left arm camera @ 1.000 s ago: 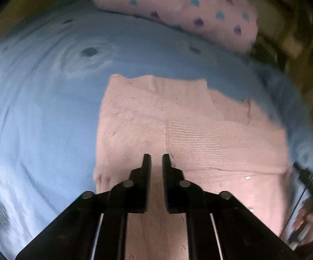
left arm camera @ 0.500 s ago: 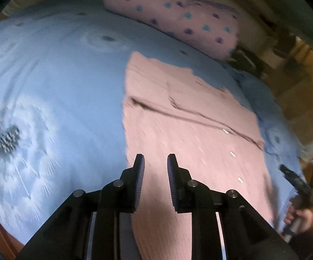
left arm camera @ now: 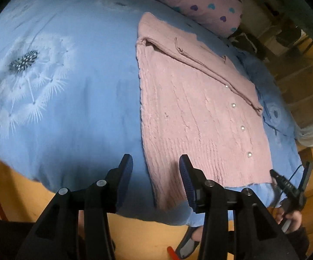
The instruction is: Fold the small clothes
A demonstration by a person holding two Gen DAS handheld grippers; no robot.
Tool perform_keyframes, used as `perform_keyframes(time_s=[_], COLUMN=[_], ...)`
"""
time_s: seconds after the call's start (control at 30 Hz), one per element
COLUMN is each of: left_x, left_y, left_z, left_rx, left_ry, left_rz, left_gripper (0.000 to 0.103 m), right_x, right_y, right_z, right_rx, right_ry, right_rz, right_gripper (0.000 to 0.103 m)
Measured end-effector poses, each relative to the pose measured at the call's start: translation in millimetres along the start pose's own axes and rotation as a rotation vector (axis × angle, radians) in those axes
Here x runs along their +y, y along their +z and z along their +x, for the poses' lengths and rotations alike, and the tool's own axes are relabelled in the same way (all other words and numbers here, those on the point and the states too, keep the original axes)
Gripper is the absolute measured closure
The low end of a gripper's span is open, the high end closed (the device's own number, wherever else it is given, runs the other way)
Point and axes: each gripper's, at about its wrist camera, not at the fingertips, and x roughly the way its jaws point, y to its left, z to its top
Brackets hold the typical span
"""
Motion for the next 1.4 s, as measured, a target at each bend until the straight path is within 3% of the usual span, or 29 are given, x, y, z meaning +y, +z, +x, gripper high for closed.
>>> perform_keyframes(time_s=[0.17,0.3,0.33,0.4,0.43,0.5,0.63,0.73,0.9,1.4], left_x=[6,8,13,19,19,14,12,18,24,46], left_y=[-11,-6,-5,-6,-6,-6,-9,-10,-9,-36], left_z=[5,14,21,24,23,19,5,-14,-42,-82], left_rx=[0.042,0.071,0.082,0.082,0.075,0.06,0.013,-0.049,-0.133,-0.171], left_ry=[-0.108,-0.201,-0.217,-0.238,-0.252,-0.247,-0.232,-0.296,-0.361,-0.479], left_rz=[-0.118,-0.134,-0.152,-0.179,-0.182,-0.147,-0.112,-0.151,-0.166,-0.25], left_gripper=[0.08,0.099,0.103,0.103,0.103,0.103,0.103,0.103,0.103,0.103], right_x=[21,36,40,41,39,37,41,40,38,31], right_y=[-8,-4,-1,1,3,7,10,6,-3,-24], right_z=[-1,7,9,11,12,11,-10,-32,-52,-102], right_rx=[-0.024,-0.063,-0.073,-0.095,-0.092,-0.083,-0.137,-0.185,-0.185,-0.195], right_ry=[0.1,0.137,0.133,0.12,0.128,0.158,0.2,0.221,0.249,0.33], right_rz=[-0.064,-0.084,-0.084,-0.062,-0.036,-0.008,-0.039,-0.024,-0.001,0.064], right_gripper=[0.023,0.029,0.036,0.061,0.085,0.09,0.092,0.092,0.093,0.093])
